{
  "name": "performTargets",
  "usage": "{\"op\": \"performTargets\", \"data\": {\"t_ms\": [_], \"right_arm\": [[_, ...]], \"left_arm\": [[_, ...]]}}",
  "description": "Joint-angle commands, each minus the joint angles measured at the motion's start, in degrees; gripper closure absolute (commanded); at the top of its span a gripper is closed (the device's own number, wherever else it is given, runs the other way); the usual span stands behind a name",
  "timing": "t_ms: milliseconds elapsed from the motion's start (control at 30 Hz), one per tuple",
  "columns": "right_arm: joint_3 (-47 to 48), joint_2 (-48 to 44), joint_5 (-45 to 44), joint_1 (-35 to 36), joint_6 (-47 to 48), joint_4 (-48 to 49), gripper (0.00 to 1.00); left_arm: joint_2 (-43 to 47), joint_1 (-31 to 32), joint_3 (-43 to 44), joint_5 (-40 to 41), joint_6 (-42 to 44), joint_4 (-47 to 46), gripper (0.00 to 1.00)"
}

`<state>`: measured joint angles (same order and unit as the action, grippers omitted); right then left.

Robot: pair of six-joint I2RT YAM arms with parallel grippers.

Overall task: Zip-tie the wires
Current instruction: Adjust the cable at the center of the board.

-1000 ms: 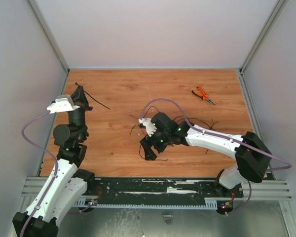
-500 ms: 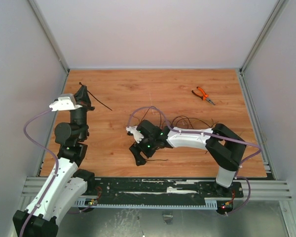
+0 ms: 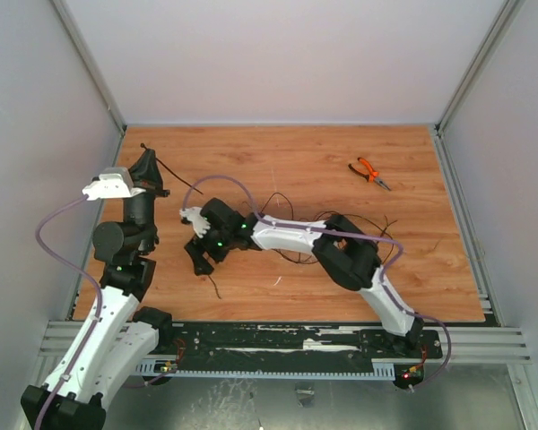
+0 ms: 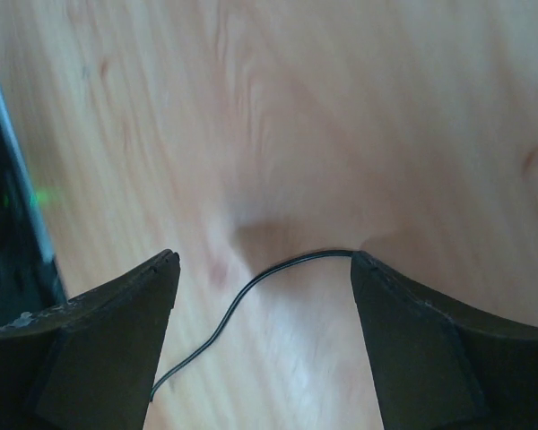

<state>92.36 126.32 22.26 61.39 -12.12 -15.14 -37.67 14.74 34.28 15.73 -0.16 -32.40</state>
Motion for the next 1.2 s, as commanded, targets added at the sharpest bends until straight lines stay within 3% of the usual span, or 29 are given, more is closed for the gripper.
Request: {"op": "performTargets", "data": {"t_ms": [0,100,233,467,600,967,1167], "right_arm": [[11.3,9.9,-2.7,0.2,3.7,-3.5,0.21],[18.0,13.3,-3.6,-0.2,4.2,-4.4,0.20],[20.2,12.4,-2.9,-0.6,4.1,-4.4,0.20],[4.5,-2.3,-2.5,-0.6,5.7,-2.1,0.15],[-4.3,-10.4,-4.3,-0.6,3.7,1.4,0.02],[-17.5,-27.6,-13.3,-0.9,1.8,3.9,0.01],[-27.0,-39.4,-18.5,-6.2,1.2,2.3,0.01]], "left_arm": [[0.7,-0.4,2.2,-1.1,0.7,0.3,1.00],[0.7,-0.4,2.3,-1.5,0.4,0.6,1.00],[0.6,-0.4,2.5,-2.3,-0.5,0.3,1.00],[0.1,-0.4,4.5,-3.7,-0.7,0.2,1.00],[-0.2,-0.4,5.4,-3.9,-1.2,0.1,1.00],[-1.2,-0.5,7.8,-5.5,-2.3,-1.1,1.00],[-6.7,-0.5,8.1,-16.2,-3.2,-7.1,1.00]]}}
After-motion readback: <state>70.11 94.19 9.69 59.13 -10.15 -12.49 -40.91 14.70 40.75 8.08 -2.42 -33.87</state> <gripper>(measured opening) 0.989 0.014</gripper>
